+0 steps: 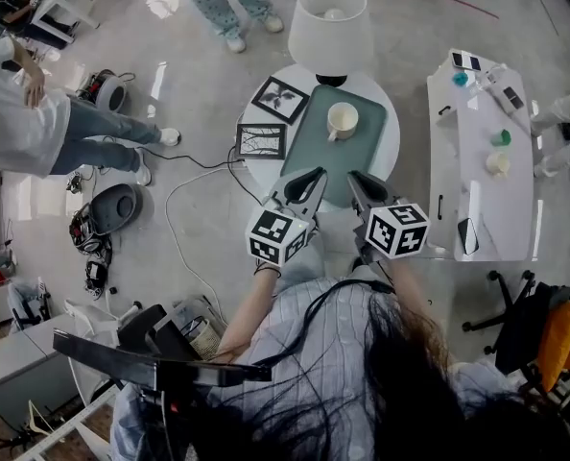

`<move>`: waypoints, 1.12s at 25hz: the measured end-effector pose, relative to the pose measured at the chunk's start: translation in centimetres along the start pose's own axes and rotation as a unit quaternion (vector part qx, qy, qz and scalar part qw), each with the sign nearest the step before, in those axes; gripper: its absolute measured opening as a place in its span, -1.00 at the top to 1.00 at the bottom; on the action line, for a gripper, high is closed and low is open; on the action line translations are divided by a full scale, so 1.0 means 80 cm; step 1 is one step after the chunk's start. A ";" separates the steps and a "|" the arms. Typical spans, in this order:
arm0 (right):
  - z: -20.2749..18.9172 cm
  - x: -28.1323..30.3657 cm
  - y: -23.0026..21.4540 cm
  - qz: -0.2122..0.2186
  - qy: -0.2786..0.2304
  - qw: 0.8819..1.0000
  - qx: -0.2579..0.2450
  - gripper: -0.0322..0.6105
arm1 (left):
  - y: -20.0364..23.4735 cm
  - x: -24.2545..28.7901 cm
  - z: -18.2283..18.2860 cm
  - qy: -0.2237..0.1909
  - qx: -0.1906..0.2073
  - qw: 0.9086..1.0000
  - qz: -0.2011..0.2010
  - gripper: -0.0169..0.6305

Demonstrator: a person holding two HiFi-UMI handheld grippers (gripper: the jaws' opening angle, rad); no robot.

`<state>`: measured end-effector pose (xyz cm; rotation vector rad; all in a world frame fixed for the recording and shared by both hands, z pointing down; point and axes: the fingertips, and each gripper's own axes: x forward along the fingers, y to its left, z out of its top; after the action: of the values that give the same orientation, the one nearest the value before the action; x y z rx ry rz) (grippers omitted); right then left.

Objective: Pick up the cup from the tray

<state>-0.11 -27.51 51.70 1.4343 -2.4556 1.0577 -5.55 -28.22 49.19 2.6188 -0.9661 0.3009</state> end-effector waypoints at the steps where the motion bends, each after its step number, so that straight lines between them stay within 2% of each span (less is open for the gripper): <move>1: 0.000 0.005 -0.002 -0.006 -0.002 1.000 -0.001 0.75 | 0.004 0.002 -0.001 0.004 0.004 1.000 -0.005 0.90; 12: -0.024 0.079 -0.034 -0.072 0.041 0.997 0.005 0.70 | 0.048 0.018 0.001 0.031 0.019 0.998 -0.054 0.90; 15: -0.027 0.101 -0.046 -0.085 0.051 0.995 0.009 0.45 | 0.059 0.023 0.006 0.033 0.022 0.997 -0.063 0.90; 18: -0.027 0.123 -0.060 -0.096 0.052 0.994 0.023 0.35 | 0.069 0.027 0.007 0.035 0.024 0.997 -0.070 0.90; 22: -0.027 0.147 -0.083 -0.124 0.050 0.991 0.021 0.06 | 0.080 0.033 0.004 0.041 0.023 0.996 -0.076 0.90; 28: -0.030 0.182 -0.111 -0.156 0.054 0.986 0.030 -0.22 | 0.094 0.043 0.006 0.045 0.019 0.995 -0.082 0.90</move>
<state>-1.58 -39.36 64.06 1.6628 -2.0539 1.1126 -7.91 -35.81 51.55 2.6726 -0.7165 0.3961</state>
